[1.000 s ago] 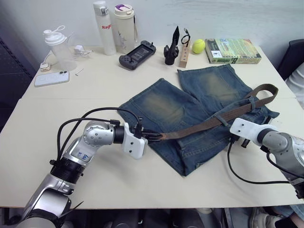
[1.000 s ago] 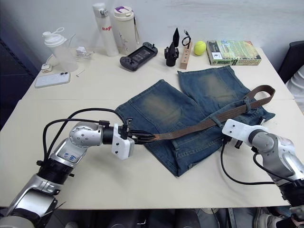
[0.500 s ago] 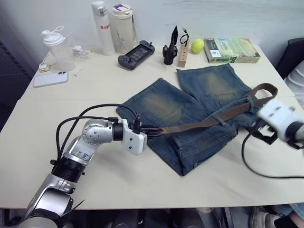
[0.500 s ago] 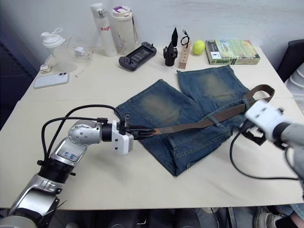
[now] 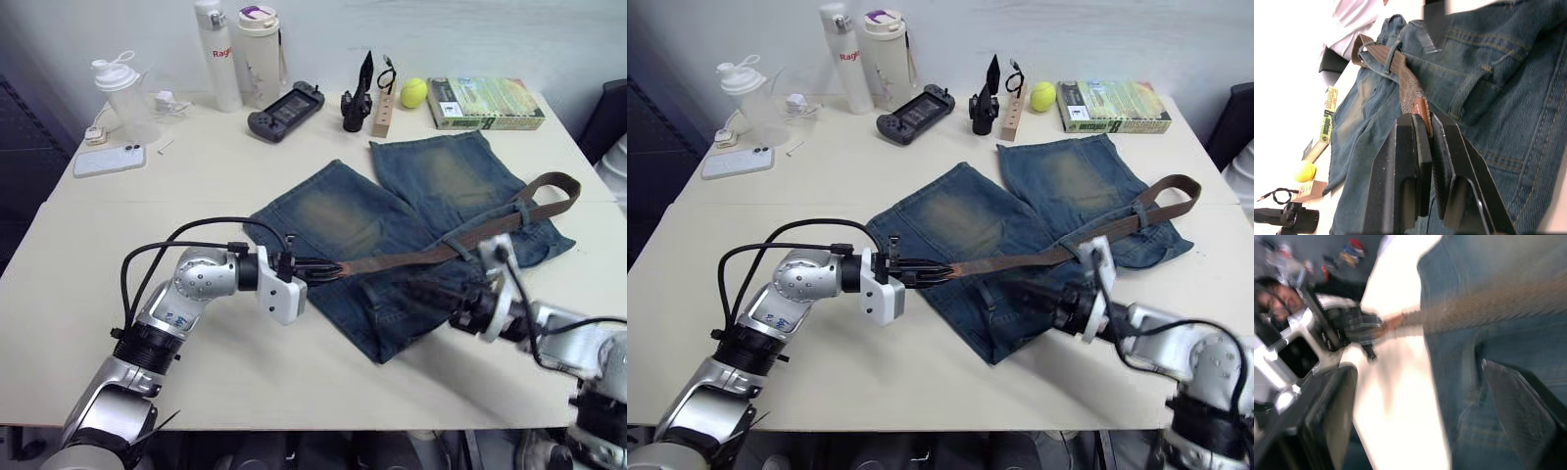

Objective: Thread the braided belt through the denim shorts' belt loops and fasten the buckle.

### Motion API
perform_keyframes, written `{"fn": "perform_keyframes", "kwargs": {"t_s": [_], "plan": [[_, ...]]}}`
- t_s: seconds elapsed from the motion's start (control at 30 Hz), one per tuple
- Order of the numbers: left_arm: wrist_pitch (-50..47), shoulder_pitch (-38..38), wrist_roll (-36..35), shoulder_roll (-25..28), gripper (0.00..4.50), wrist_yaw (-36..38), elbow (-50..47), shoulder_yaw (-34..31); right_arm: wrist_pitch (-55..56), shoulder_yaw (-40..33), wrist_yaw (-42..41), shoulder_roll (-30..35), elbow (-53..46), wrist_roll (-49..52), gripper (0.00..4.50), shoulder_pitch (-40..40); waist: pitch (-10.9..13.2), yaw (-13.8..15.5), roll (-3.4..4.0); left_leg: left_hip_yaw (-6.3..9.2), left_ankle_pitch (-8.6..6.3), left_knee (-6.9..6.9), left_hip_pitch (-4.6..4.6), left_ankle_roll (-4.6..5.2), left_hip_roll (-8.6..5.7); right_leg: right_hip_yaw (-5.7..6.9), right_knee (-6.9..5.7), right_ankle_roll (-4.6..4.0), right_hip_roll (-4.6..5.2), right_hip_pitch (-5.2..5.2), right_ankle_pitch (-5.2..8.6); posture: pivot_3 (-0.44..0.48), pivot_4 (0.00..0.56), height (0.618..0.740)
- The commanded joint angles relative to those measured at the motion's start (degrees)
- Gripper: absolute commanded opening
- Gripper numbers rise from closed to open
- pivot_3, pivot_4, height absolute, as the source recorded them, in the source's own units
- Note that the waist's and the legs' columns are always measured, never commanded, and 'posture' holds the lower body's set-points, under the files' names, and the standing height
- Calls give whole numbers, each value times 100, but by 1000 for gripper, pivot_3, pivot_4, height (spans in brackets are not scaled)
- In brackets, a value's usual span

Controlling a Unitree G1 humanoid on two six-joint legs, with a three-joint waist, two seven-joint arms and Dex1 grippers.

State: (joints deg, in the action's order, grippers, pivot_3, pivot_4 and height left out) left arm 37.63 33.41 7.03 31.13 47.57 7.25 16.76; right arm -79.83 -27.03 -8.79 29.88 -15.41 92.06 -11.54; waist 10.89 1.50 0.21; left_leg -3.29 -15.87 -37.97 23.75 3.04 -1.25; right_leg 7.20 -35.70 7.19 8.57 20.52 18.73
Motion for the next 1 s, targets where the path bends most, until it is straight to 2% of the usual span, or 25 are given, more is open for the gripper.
{"fn": "perform_keyframes", "kwargs": {"t_s": [0.03, 0.1, 0.17, 0.33, 0.53, 0.7, 0.73, 0.83, 0.93, 1.0], "plan": [[215, 130, 41, -32, 0, -153, -51, -62, 2601, 741, 3637, -1711, -657, 2094, 4386, 319, 2, -18, -5, -3, 0, 0, -1, 0, 4, 4, 5, 0, -1, -2, 0, 0, 150, 724], [246, 131, 41, -20, 0, -140, -39, -45, 3339, 820, 4322, -2337, -901, 2094, 4386, 202, -7, -63, -19, -18, 1, 2, -5, -1, 8, 1, 6, 1, -3, -1, 0, 0, 150, 724], [275, 115, 32, -3, 0, -121, -47, -36, 3841, 773, 4974, -2875, -1155, 2094, 4386, 25, -1, -96, -2, -20, 4, 16, -19, -16, 30, 2, 3, 0, -9, 0, 1, 0, 150, 724], [309, 117, 35, -1, 0, -137, -59, -44, 4450, 832, 5914, -3104, -1445, 2094, 4386, -82, -3, -67, -5, -37, 5, 35, -12, -7, 3, -39, -23, 2, -8, 39, -1, 0, 150, 724], [324, 138, 58, 10, 0, -129, -45, -33, 4494, 908, 6094, -3037, -1527, 2094, 4386, -23, -3, -143, -5, -59, 10, 58, -12, -8, 7, -68, -26, 1, -12, 63, 0, 0, 150, 724], [300, 177, 114, 6, 0, -168, 8, -46, 4318, 983, 5941, -2957, -1530, 2094, 2894, 62, -3, -165, -5, -65, 11, 65, -12, -7, 7, -75, -26, 1, -11, 69, -1, 0, 150, 724], [299, 183, 115, 0, 0, -168, 11, -46, 4283, 1016, 5904, -2928, -1539, 2094, 2301, 95, -3, -165, -5, -65, 11, 66, -12, -6, 7, -77, -26, 1, -11, 70, 0, 0, 150, 724], [292, 189, 114, -11, 0, -163, 3, -41, 4218, 1107, 5845, -2869, -1571, 2094, 1065, 167, -3, -164, -5, -66, 11, 65, -12, -5, 7, -88, -26, 1, -10, 70, 0, 0, 150, 724], [286, 193, 110, -23, 0, -170, -5, -41, 4198, 1244, 5828, -2845, -1589, 2094, 51, 265, -3, -165, -5, -67, 11, 66, -12, -5, 7, -97, -26, 1, -10, 71, 0, 0, 150, 724], [279, 209, 126, -36, 0, -195, 2, -51, 4182, 1358, 5820, -2821, -1605, 2094, 51, 360, -3, -163, -5, -67, 11, 66, -11, -5, 8, -103, -25, 2, -10, 72, 0, 0, 150, 724]]}}
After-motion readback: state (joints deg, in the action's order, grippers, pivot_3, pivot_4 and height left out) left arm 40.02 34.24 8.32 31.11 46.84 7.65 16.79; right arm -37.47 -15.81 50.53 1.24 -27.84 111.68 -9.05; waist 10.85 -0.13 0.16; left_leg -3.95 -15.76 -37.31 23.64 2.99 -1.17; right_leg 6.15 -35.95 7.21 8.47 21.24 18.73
